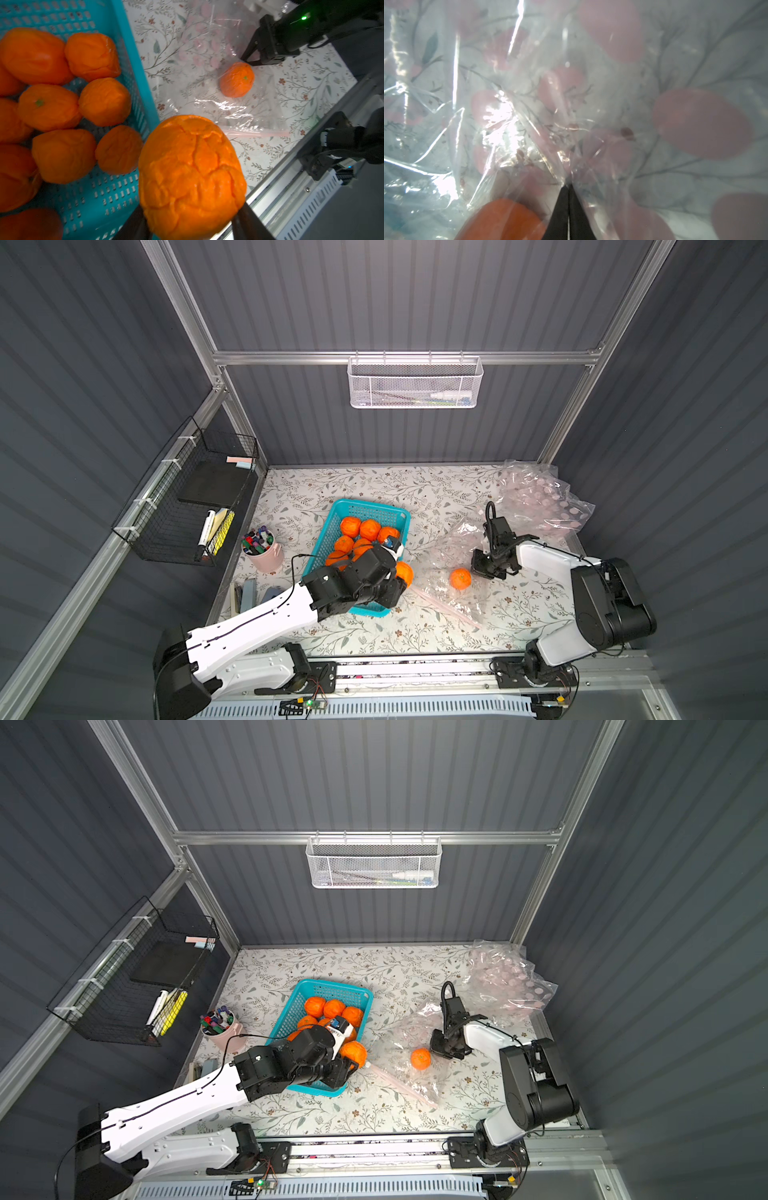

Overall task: Open the zip-top bag and take out the orange
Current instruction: Place the orange in the basket.

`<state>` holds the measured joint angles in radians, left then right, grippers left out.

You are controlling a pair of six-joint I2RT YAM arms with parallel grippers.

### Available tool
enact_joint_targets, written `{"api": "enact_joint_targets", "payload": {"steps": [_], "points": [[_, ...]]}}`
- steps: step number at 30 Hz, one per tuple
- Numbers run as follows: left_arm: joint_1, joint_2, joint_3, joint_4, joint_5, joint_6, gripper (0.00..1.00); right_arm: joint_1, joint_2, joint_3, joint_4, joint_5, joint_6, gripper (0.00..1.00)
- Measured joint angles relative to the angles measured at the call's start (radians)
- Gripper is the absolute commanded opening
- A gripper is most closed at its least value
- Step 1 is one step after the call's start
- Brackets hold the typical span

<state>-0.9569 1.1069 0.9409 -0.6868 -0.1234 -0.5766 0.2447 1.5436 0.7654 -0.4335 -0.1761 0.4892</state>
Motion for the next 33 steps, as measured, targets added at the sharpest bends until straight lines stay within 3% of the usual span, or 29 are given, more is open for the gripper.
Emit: {"api": "enact_joint_targets", "payload": {"steps": [6,11,28,33], "points": [[0.041,0.005,0.045,-0.200,-0.080,-0.073,0.40,0.000,0.000,0.000,0.000,0.000,0.000,0.09],[0.107,0.064,0.045,-0.273,-0.070,-0.080,0.42,0.000,0.000,0.000,0.000,0.000,0.000,0.09],[0.176,0.369,-0.003,-0.288,-0.141,-0.081,0.47,0.000,0.000,0.000,0.000,-0.003,0.000,0.09],[0.182,0.390,-0.013,-0.272,-0.159,-0.087,0.59,0.000,0.000,0.000,0.000,-0.003,-0.001,0.08]]}}
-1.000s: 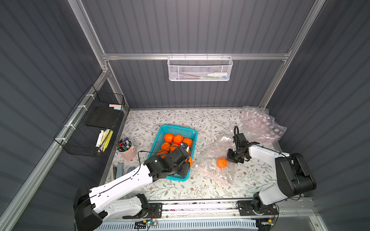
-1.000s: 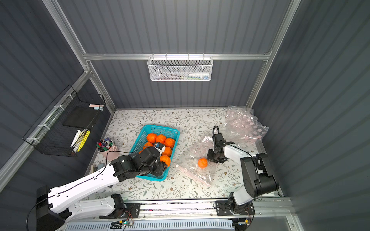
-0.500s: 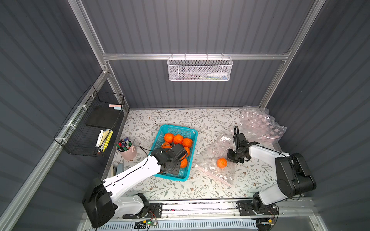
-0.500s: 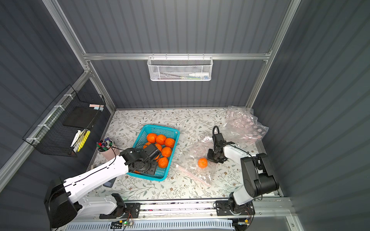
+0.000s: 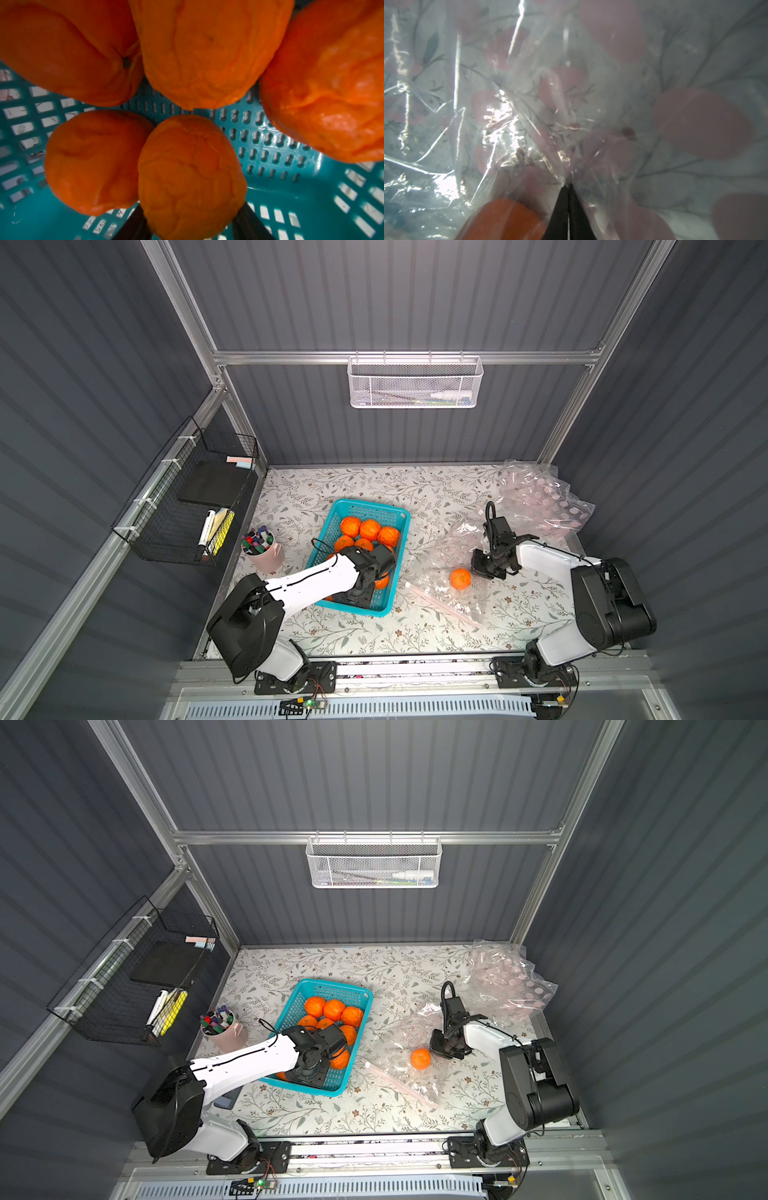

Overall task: Open the zip-top bag and take out the orange
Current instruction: Place the orange in the basket, then pick up the orange from the zipper food storage bag.

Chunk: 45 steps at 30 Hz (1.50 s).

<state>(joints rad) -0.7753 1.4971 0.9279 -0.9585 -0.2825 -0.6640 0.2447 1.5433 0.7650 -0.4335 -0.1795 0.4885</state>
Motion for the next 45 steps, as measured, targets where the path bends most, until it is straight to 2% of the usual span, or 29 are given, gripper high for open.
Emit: {"api": "enact_joint_targets", "payload": {"steps": [7,13,18,20,23,27,32,35,39,45], "points": [[0.001,0.014,-0.016,0.026,-0.001,-0.010,0.83,0.000,0.000,0.000,0.000,0.000,0.000,0.09],[0.001,-0.003,-0.005,0.013,0.001,-0.014,0.86,0.000,0.000,0.000,0.000,0.000,0.000,0.09],[0.001,-0.104,0.102,-0.018,0.011,-0.006,0.84,0.000,0.000,0.000,0.000,0.000,0.000,0.09],[0.001,-0.152,0.154,-0.010,0.026,0.026,0.78,0.000,0.000,0.000,0.000,0.000,0.000,0.09],[0.000,-0.218,0.192,0.066,0.106,0.082,0.63,0.000,0.000,0.000,0.000,0.000,0.000,0.09],[-0.051,-0.239,0.171,0.240,0.220,0.129,0.54,0.000,0.000,0.000,0.000,0.000,0.000,0.10],[-0.254,-0.078,0.138,0.544,0.340,0.170,0.46,0.001,0.000,0.000,0.000,0.000,0.000,0.10],[-0.332,0.055,0.117,0.693,0.399,0.188,0.36,0.003,0.000,0.000,0.000,0.000,0.000,0.10],[-0.371,0.151,0.055,0.819,0.422,0.205,0.28,0.005,0.000,0.000,0.000,0.000,0.000,0.10],[-0.382,0.172,-0.046,0.954,0.401,0.211,0.18,0.005,0.000,0.000,0.000,0.000,0.000,0.10]]}}
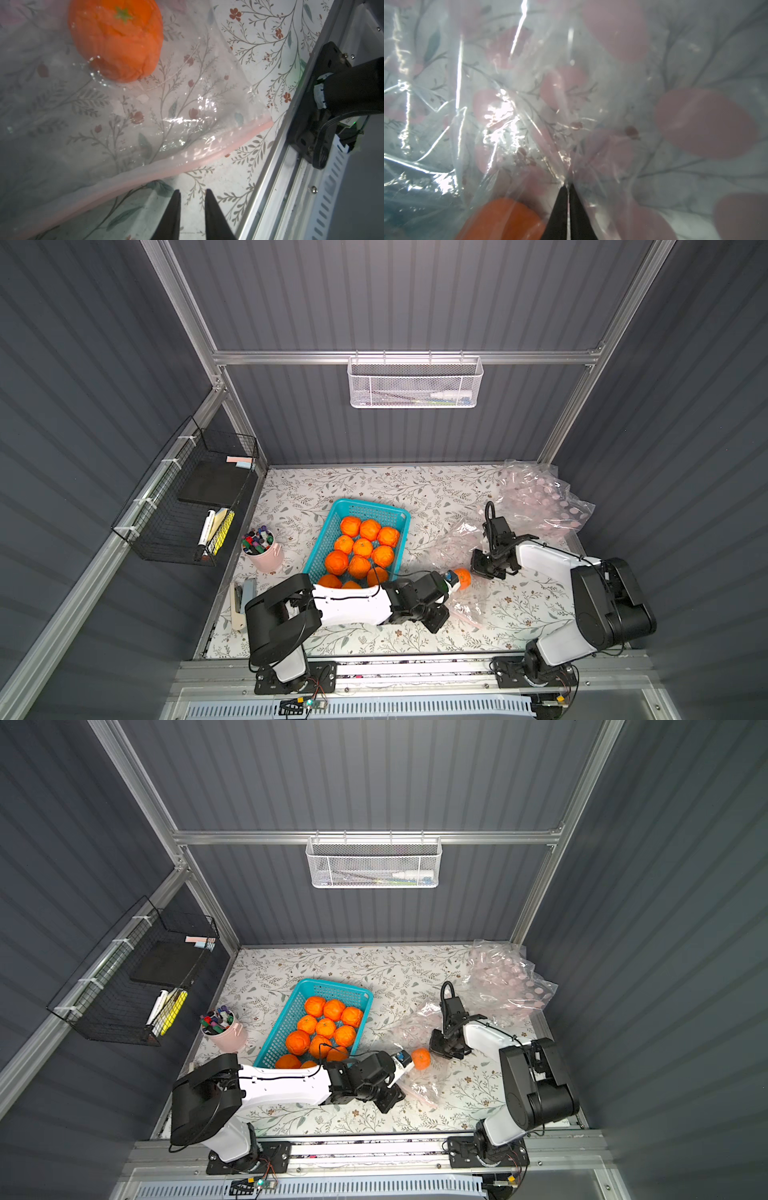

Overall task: Open the zip-top bag and take out the orange
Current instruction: Pick up the orange from the zipper food storage bag.

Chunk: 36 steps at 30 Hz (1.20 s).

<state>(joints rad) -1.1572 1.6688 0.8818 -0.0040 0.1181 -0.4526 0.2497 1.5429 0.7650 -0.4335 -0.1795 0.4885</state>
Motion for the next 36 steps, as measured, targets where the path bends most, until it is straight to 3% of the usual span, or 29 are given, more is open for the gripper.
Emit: {"api": "enact_joint_targets", "payload": {"steps": [3,13,23,30,36], "points": [[0.000,0.027,-0.001,0.056,-0.014,0.000,0.14,0.000,0.000,0.000,0.000,0.000,0.000,0.10],[0.000,0.095,0.001,0.136,-0.077,0.000,0.13,0.001,-0.007,-0.004,-0.001,-0.002,-0.003,0.10],[0.000,0.129,0.001,0.138,-0.099,0.000,0.14,0.004,-0.154,0.025,-0.063,-0.068,0.011,0.12],[0.000,0.109,-0.016,0.139,-0.112,0.000,0.20,0.072,-0.158,0.040,-0.053,-0.171,0.072,0.12],[0.000,0.090,-0.042,0.146,-0.115,-0.003,0.42,0.098,-0.130,0.002,-0.021,-0.185,0.105,0.12]]}}
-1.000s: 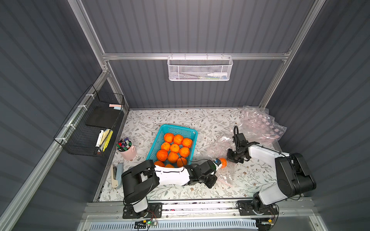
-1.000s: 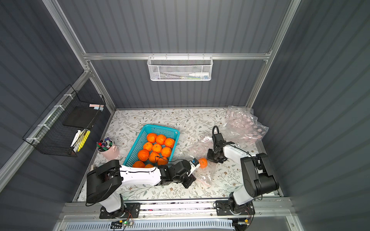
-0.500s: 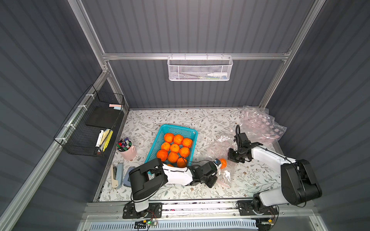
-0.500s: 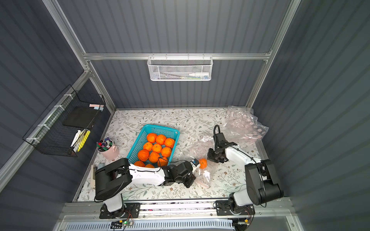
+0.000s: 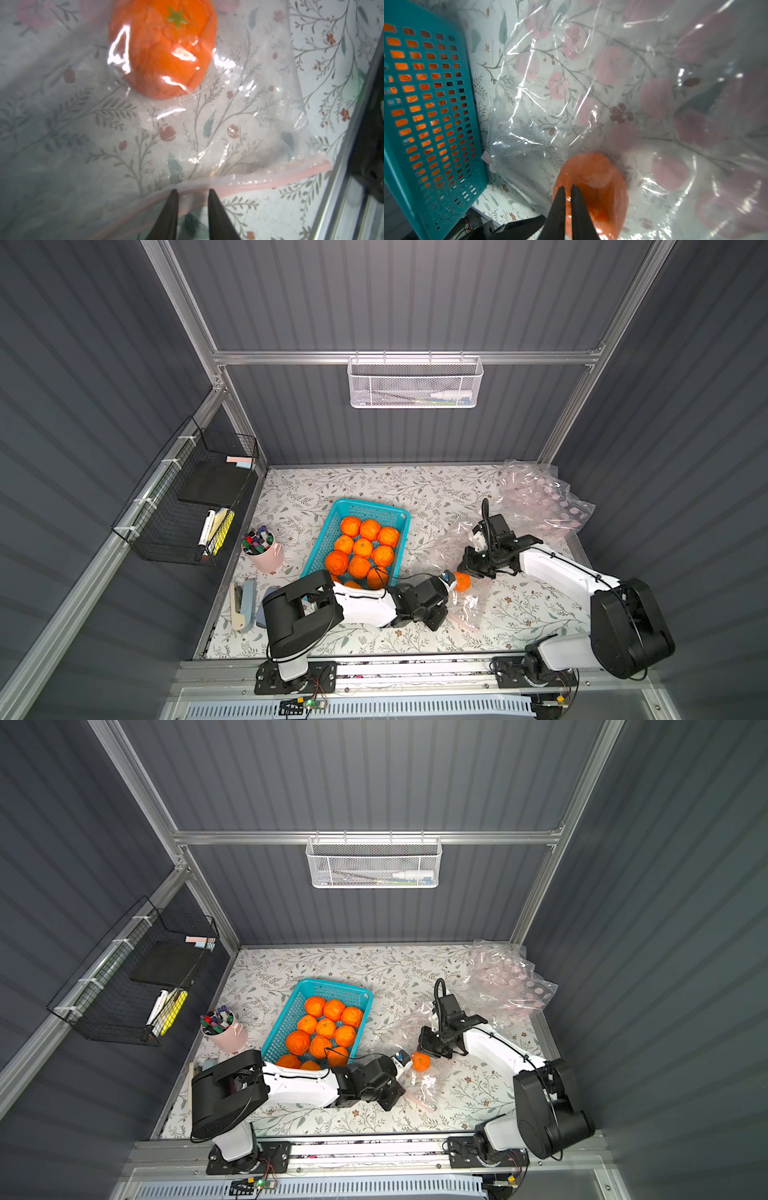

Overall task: Open the zip-top bag and take out the orange
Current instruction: Pick up the orange from the zipper food storage bag.

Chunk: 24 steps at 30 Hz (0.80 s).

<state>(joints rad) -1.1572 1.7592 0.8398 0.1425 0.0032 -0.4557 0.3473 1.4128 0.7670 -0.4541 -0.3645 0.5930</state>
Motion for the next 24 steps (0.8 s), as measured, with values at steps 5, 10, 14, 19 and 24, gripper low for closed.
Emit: {"api": "enact_joint_targets", "payload": {"steps": [5,10,14,19,24], "points": [[0.000,-0.027,-0.031,0.016,-0.002,-0.005,0.53,0.014,0.073,-0.056,0.033,-0.001,0.017,0.12],[0.000,-0.034,-0.035,0.026,0.008,-0.003,0.55,0.024,0.100,-0.075,0.064,-0.006,0.030,0.12],[-0.003,-0.034,-0.047,0.048,0.030,0.005,0.54,0.027,0.105,-0.079,0.093,-0.008,0.033,0.11],[-0.007,-0.034,-0.060,0.079,0.062,0.025,0.36,0.027,0.107,-0.081,0.113,-0.010,0.035,0.11],[-0.011,-0.032,-0.062,0.097,0.063,0.040,0.24,0.027,0.106,-0.081,0.113,-0.006,0.035,0.11]]}}
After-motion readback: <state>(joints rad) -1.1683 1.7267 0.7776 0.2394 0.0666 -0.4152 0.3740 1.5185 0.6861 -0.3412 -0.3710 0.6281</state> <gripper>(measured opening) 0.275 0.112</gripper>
